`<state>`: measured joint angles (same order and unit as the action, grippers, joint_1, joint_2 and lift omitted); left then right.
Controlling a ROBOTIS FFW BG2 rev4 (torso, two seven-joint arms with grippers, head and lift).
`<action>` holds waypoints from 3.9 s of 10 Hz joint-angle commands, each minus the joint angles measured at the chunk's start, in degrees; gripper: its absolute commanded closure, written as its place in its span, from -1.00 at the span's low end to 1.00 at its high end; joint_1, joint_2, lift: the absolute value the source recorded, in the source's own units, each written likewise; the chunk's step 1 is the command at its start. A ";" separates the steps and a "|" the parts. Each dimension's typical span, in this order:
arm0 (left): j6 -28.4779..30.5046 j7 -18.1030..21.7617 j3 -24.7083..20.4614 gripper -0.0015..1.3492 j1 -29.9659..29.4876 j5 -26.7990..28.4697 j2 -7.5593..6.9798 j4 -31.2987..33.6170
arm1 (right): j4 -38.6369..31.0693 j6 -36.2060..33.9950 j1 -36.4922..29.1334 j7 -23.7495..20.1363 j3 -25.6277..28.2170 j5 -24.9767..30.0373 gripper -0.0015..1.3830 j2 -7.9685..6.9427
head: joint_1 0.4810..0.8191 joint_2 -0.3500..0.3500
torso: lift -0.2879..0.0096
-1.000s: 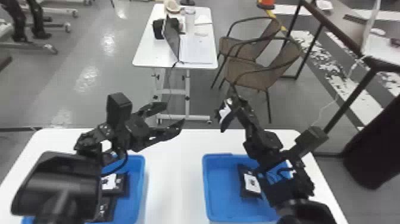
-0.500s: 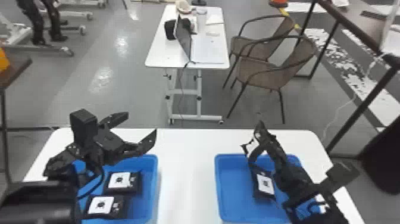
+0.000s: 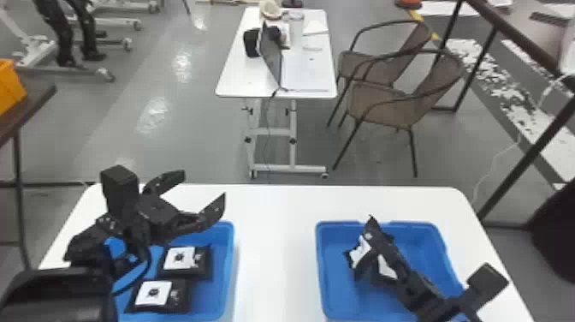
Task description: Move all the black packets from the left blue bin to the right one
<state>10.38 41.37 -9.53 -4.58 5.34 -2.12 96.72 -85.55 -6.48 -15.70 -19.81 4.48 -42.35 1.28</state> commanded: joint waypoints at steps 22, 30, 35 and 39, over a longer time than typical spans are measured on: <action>22.14 19.28 -4.27 -0.54 6.60 33.86 -5.18 -8.04 | -9.46 7.71 -0.21 3.37 5.19 5.53 -0.83 -1.33 | 0.27 0.11 | 0.94; 10.37 22.62 5.75 -0.97 17.50 48.36 -9.04 -26.85 | -8.58 7.18 -0.12 2.67 4.83 4.38 -0.83 -1.33 | 0.27 0.15 | 0.94; 6.15 18.22 9.09 -1.00 22.33 50.82 -8.34 -38.71 | -7.96 7.09 -0.12 2.23 4.83 3.68 -0.83 -1.33 | 0.27 0.11 | 0.94; 4.48 16.55 10.15 -1.00 25.23 52.05 -8.16 -45.04 | -7.70 7.09 -0.30 1.79 4.83 3.06 -0.83 -1.33 | 0.27 0.10 | 0.94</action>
<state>15.08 57.97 0.60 20.47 57.34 -10.28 52.41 -93.27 0.61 -15.94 -17.99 9.32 -39.17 0.00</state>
